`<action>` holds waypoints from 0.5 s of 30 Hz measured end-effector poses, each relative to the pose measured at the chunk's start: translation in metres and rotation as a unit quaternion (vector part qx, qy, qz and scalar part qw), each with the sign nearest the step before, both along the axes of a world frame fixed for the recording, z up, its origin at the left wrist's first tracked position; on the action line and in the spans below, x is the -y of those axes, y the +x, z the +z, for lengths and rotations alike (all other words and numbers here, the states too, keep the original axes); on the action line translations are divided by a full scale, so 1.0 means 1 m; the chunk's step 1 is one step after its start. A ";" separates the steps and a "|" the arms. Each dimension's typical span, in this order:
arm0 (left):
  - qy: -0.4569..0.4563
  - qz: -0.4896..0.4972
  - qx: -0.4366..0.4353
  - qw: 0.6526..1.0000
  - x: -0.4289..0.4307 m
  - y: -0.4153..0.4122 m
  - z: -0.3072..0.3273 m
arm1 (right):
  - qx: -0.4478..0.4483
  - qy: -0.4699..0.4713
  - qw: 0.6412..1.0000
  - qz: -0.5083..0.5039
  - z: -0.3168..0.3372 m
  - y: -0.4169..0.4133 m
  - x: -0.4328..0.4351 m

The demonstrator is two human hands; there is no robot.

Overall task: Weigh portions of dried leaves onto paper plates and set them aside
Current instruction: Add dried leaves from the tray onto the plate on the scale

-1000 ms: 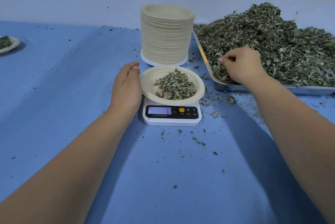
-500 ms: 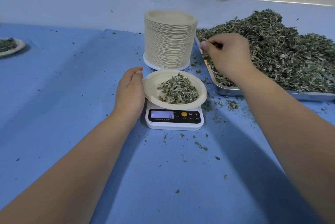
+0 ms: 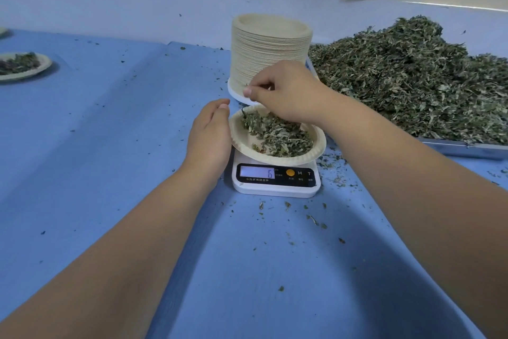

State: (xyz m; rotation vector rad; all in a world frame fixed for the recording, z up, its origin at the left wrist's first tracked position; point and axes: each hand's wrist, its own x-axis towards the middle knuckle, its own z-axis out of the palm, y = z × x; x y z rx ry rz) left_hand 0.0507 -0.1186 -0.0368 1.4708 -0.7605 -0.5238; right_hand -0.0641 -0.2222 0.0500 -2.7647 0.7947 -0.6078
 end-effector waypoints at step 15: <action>0.028 -0.084 0.082 0.993 -0.009 -0.009 0.006 | 0.035 -0.040 0.972 -0.228 -0.021 -0.105 0.026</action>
